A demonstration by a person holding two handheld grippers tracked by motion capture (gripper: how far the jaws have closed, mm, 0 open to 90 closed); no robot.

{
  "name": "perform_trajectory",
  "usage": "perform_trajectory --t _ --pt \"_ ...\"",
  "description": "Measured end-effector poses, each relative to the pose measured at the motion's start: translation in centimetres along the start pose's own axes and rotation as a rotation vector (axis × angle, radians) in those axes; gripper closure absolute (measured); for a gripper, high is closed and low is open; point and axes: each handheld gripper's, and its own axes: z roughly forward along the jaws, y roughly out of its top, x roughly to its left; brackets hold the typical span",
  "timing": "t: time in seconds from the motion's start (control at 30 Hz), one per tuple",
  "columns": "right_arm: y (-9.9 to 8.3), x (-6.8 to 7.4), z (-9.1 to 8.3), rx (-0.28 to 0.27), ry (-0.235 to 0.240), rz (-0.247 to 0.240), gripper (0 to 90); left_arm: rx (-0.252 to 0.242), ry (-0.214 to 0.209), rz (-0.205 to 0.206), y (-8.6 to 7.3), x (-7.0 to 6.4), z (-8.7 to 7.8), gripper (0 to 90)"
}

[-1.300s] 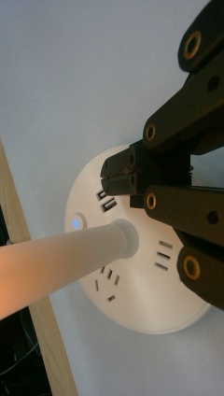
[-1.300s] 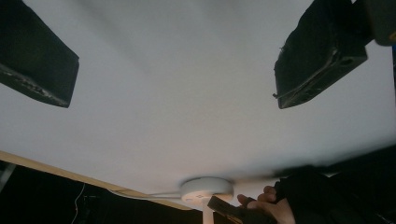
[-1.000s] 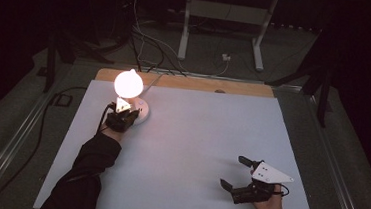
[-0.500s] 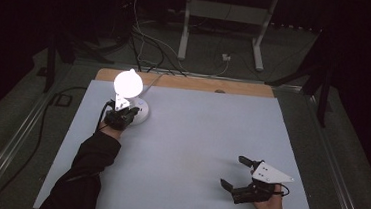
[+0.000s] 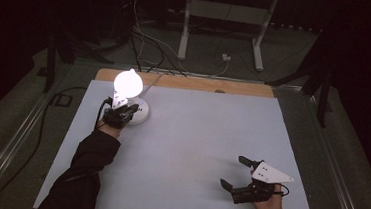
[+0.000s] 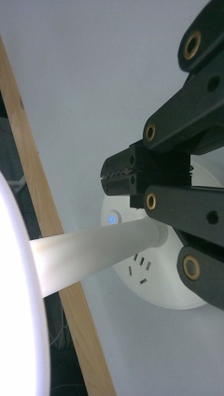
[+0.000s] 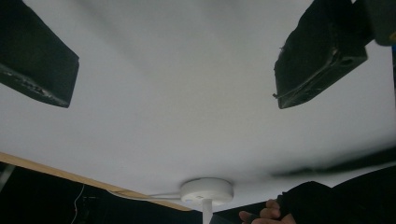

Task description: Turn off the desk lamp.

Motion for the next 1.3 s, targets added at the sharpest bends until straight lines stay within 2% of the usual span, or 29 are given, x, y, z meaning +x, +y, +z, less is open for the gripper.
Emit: perform_trajectory --t 0.73,1.03,1.3 --pt "0.0 0.0 0.0 0.002 0.001 -0.001 0.0 0.036 0.008 -0.01 -1.4 0.6 0.9 90.0" --pt "0.0 0.0 0.0 0.001 0.002 -0.001 0.0 0.059 -0.003 0.003 -1.8 0.1 1.5 90.0" --pt "0.0 0.0 0.0 0.003 0.002 -0.001 0.0 0.067 -0.005 -0.004 -2.1 0.1 1.8 90.0"
